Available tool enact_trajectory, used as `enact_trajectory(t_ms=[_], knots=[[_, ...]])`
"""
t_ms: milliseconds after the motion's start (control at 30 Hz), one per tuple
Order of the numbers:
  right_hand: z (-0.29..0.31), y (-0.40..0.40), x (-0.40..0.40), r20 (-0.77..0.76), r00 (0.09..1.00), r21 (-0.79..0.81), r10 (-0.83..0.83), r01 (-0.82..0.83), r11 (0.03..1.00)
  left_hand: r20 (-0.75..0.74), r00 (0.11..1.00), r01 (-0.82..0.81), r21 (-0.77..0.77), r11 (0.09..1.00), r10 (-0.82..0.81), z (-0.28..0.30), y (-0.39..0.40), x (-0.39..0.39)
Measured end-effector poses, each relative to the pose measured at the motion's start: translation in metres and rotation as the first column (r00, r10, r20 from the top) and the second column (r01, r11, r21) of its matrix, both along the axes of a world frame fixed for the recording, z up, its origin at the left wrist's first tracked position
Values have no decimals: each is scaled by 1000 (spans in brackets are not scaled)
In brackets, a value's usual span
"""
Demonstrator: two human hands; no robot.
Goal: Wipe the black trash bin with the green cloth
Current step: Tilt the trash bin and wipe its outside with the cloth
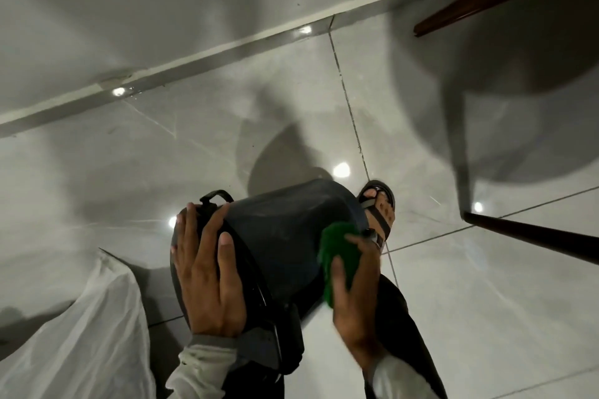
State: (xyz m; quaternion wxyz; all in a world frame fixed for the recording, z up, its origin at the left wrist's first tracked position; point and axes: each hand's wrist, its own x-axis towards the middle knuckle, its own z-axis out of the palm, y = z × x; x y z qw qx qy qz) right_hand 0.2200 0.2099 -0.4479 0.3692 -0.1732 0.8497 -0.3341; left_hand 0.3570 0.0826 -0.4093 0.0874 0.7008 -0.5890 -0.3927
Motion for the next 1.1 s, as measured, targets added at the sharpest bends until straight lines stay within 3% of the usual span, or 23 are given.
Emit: enact_trajectory(t_ms=[100,200,267,367,467,600,667,767,833,900,967,1033,1100], knots=[[-47,-18,-35,-7,984,133,-179,178,975,4,1000,-15,-8,1000,15,-1,-3,-4],[-36,-35,-36,31,987,52,-160,158,986,-1,999,-39,11,999,39,-2,-10,-2],[0,-37,-11,118,993,-114,14,-1,994,-14,1000,-10,7,1000,10,-1,-8,-1],[38,-33,21,115,912,-327,393,-339,882,-16,999,40,-48,998,-41,0,7,2],[8,-41,-2,65,862,-189,502,-484,855,-27,999,32,-55,998,-33,0,22,8],[-61,-62,-67,120,982,184,147,-168,969,-21,995,100,-64,993,-102,7,44,16],[-71,-73,-79,213,975,242,56,-109,964,-31,994,98,-63,993,-101,8,52,21],[-39,-75,-41,226,904,-5,363,-372,928,-38,993,111,-83,990,-114,5,55,27],[7,-50,3,157,798,-253,582,-537,805,-53,988,137,-114,984,-143,4,61,31],[27,-18,20,132,729,-355,672,-598,718,-60,985,154,-141,978,-163,2,66,34],[8,-11,1,128,754,-245,644,-605,758,-46,984,162,-141,977,-170,2,72,36],[-30,-27,-29,136,855,-44,501,-500,865,-42,983,171,-138,975,-178,1,73,38],[-68,-61,-65,136,919,183,369,-389,903,-42,977,203,-134,970,-210,2,74,35]])
